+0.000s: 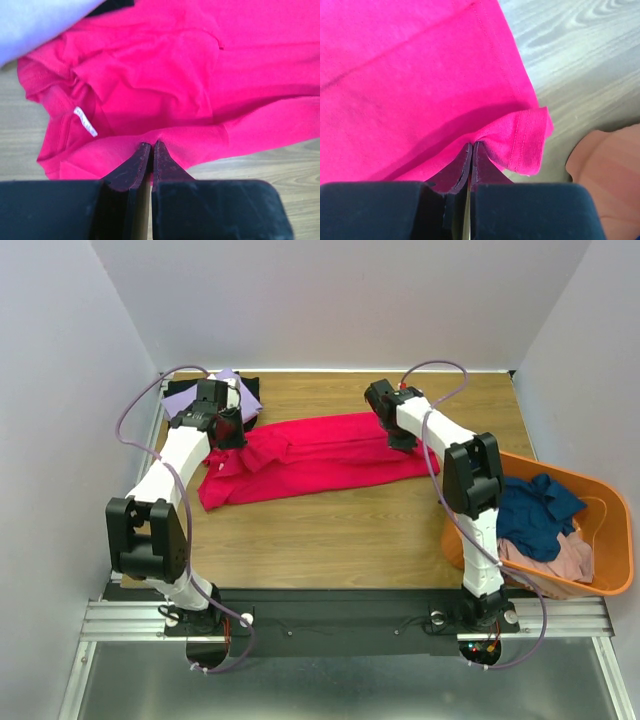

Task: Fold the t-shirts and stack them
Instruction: Fold the tshirt

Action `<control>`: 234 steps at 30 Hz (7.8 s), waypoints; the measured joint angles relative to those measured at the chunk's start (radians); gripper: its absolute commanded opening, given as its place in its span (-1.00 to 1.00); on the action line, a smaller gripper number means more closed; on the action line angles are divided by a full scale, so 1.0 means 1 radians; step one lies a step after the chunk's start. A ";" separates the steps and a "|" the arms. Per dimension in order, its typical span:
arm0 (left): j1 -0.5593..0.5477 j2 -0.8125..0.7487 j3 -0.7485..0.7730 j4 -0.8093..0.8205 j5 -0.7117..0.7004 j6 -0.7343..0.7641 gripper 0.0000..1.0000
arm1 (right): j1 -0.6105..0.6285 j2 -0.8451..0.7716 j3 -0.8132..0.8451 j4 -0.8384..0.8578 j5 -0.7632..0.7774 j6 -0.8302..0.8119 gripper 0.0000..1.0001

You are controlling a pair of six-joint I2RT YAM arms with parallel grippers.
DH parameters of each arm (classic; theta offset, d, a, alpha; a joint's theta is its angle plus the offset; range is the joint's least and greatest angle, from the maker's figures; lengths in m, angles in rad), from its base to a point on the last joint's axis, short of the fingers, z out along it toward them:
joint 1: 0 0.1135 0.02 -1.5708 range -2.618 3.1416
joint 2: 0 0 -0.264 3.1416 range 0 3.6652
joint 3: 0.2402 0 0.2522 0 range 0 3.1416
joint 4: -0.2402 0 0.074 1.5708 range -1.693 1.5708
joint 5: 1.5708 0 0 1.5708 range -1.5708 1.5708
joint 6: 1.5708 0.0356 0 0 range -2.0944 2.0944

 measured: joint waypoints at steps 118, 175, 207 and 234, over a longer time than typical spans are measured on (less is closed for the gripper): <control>-0.425 -0.500 -0.369 0.010 -0.359 -0.706 0.86 | -0.028 -0.143 -0.222 0.370 -0.507 -0.200 0.36; -0.417 0.241 -0.121 0.113 -0.468 -0.238 -0.62 | -0.028 -0.234 -0.369 0.384 -0.662 -0.190 0.36; -0.170 0.237 -0.047 0.037 -0.458 -0.199 -1.00 | -0.028 -0.228 -0.369 0.384 -0.661 -0.190 0.35; -0.152 0.253 0.104 -0.055 -0.528 -0.282 0.80 | -0.028 -0.228 -0.346 0.381 -0.575 -0.211 0.38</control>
